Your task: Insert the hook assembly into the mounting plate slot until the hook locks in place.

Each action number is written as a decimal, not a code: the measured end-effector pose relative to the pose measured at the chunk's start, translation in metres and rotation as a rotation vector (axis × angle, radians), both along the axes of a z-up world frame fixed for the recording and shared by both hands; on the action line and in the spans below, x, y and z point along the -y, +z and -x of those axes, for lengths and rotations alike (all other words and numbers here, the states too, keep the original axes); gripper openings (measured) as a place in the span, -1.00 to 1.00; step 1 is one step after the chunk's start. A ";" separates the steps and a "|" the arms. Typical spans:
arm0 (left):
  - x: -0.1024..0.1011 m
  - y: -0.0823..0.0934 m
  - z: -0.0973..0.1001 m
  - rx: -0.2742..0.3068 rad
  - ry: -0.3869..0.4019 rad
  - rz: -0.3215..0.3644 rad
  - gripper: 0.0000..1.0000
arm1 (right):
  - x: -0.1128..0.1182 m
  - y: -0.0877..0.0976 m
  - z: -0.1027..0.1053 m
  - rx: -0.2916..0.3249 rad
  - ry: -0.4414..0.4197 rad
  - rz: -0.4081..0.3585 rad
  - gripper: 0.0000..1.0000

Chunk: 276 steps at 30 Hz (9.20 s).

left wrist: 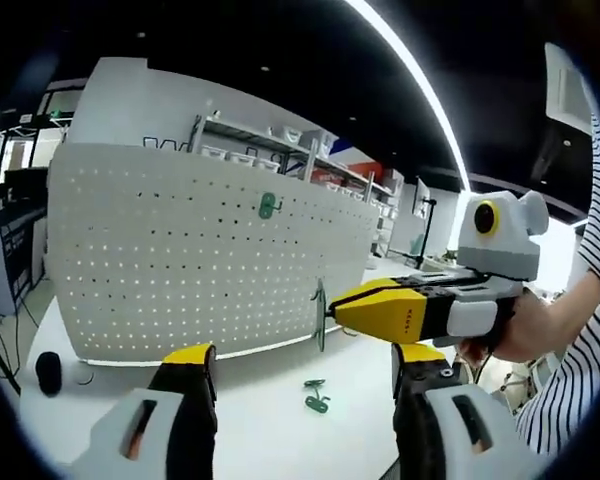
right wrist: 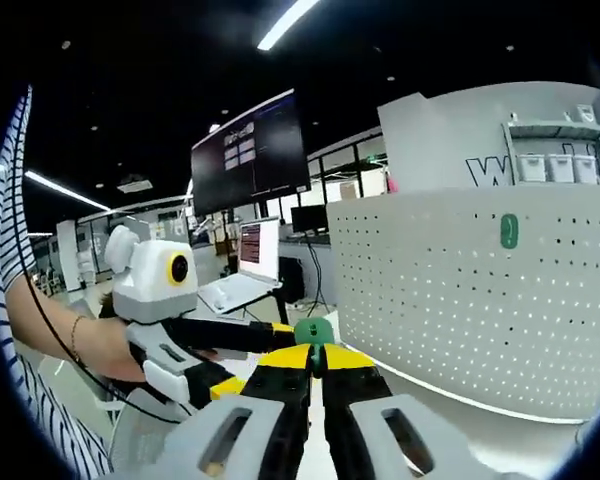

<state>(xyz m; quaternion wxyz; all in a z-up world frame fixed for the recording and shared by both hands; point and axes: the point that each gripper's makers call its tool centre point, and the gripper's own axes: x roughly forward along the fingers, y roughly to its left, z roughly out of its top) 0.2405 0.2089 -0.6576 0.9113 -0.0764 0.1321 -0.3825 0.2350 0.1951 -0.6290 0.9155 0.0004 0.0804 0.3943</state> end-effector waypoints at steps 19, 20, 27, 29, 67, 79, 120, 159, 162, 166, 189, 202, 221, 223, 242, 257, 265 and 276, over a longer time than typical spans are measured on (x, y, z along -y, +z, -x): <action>-0.015 -0.014 0.009 -0.013 0.028 -0.025 0.92 | 0.030 -0.006 -0.035 0.129 -0.262 0.017 -1.00; -0.015 -0.014 0.009 -0.014 0.028 -0.024 0.94 | 0.030 -0.007 -0.036 0.129 -0.265 0.020 -1.00; -0.019 -0.020 0.009 -0.032 0.045 -0.022 1.00 | 0.049 -0.001 -0.064 0.164 -0.384 0.006 -0.99; -0.019 -0.022 0.010 -0.038 0.043 -0.028 1.00 | 0.057 0.001 -0.072 0.175 -0.416 0.005 -0.99; -0.028 -0.046 -0.010 -0.106 0.054 -0.074 1.00 | 0.141 0.048 -0.191 0.312 -0.735 -0.044 -0.99; -0.029 -0.052 -0.010 -0.116 0.057 -0.087 1.00 | 0.166 0.057 -0.206 0.304 -0.815 -0.110 -0.99; -0.045 -0.042 -0.001 -0.101 0.125 -0.090 1.00 | 0.164 0.070 -0.212 0.162 -0.809 -0.287 -0.51; -0.044 -0.062 0.042 -0.191 0.110 -0.126 1.00 | 0.243 -0.077 -0.056 -0.151 -0.615 0.044 -0.35; -0.042 -0.066 0.045 -0.202 0.105 -0.138 1.00 | 0.241 -0.093 -0.041 -0.226 -0.616 -0.008 -0.37; -0.039 -0.068 0.049 -0.211 0.098 -0.143 1.00 | 0.239 -0.101 -0.025 -0.220 -0.611 0.008 -0.40; -0.034 -0.093 0.078 -0.282 0.060 -0.183 1.00 | 0.177 -0.194 0.053 -0.439 -0.270 0.264 -0.51; -0.037 -0.106 0.070 -0.316 0.057 -0.204 1.00 | 0.169 -0.226 0.032 -0.498 -0.179 0.360 -0.53; -0.051 -0.127 0.048 -0.393 0.071 -0.218 1.00 | 0.188 -0.260 -0.060 -0.518 -0.148 0.501 -0.66; -0.055 -0.129 0.047 -0.402 0.077 -0.222 1.00 | 0.189 -0.264 -0.065 -0.526 -0.142 0.508 -0.67; -0.058 -0.139 0.037 -0.437 0.111 -0.202 1.00 | 0.186 -0.278 -0.089 -0.491 -0.004 0.644 -0.90; -0.057 -0.130 0.031 -0.415 0.116 -0.201 1.00 | 0.182 -0.275 -0.085 -0.458 0.008 0.657 -0.97; -0.059 -0.115 0.027 -0.372 0.132 -0.200 1.00 | 0.180 -0.233 -0.107 -0.318 -0.082 0.603 -0.98; -0.051 -0.084 0.019 -0.300 0.136 -0.163 1.00 | 0.151 -0.171 -0.115 -0.204 -0.152 0.472 -0.98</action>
